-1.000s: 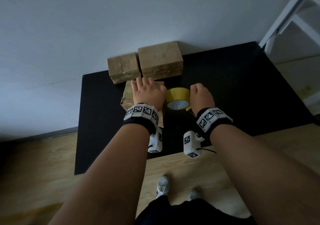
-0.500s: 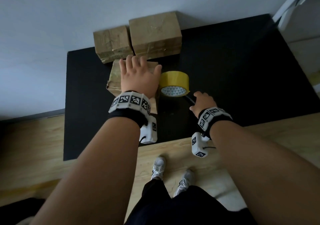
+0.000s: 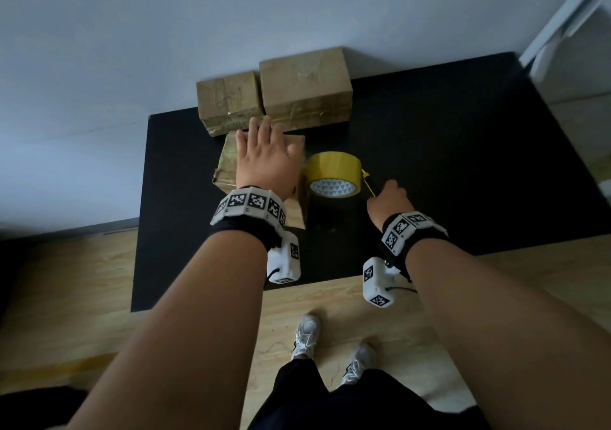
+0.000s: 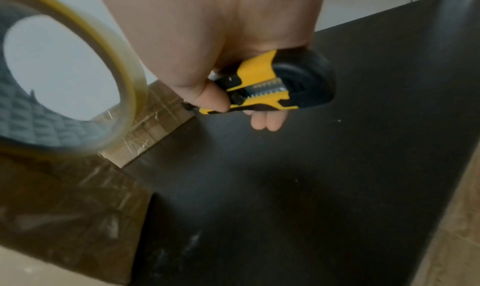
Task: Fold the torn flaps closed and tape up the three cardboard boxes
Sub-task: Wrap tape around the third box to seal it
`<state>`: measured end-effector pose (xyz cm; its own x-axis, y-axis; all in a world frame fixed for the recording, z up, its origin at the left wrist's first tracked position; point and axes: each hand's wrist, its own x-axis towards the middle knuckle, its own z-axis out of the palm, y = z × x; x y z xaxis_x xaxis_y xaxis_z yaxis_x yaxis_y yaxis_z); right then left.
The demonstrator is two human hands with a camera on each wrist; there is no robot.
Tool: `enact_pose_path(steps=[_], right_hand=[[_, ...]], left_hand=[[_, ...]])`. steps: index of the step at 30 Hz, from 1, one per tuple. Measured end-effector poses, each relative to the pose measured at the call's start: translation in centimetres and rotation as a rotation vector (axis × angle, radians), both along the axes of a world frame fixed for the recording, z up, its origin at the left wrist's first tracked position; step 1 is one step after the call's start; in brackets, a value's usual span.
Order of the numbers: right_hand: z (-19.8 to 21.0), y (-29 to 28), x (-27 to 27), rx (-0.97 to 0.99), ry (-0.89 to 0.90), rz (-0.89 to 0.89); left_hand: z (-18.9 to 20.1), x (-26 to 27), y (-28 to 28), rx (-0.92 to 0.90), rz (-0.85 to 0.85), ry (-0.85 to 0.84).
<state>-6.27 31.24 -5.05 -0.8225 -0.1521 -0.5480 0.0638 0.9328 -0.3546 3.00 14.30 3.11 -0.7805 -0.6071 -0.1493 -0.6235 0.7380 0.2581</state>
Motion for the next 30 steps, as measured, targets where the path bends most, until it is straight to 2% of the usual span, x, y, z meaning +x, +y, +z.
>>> enact_pose_path(steps=[4, 7, 11, 15, 20, 30], right_hand=[[2.3, -0.3, -0.1, -0.157, 0.001, -0.122], [4.4, -0.8, 0.2, -0.290, 0.050, -0.145], [7.3, -1.0, 1.4, -0.452, 0.089, -0.103], [9.7, -1.1, 3.2, -0.582, 0.021, 0.060], [10.9, -1.6, 5.1, -0.555, -0.004, 0.233], [11.5, -2.4, 5.6, -0.412, -0.069, 0.356]], left_hand=[[0.4, 0.4, -0.6, 0.079, 0.016, 0.105], [0.8, 0.7, -0.6, 0.103, -0.010, 0.142], [1.1, 1.1, -0.5, 0.096, 0.044, 0.072], [1.1, 1.9, -0.7, 0.098, 0.057, 0.068], [0.6, 3.1, -0.4, 0.045, -0.119, 0.111], [0.4, 2.4, -0.7, 0.033, -0.129, 0.023]])
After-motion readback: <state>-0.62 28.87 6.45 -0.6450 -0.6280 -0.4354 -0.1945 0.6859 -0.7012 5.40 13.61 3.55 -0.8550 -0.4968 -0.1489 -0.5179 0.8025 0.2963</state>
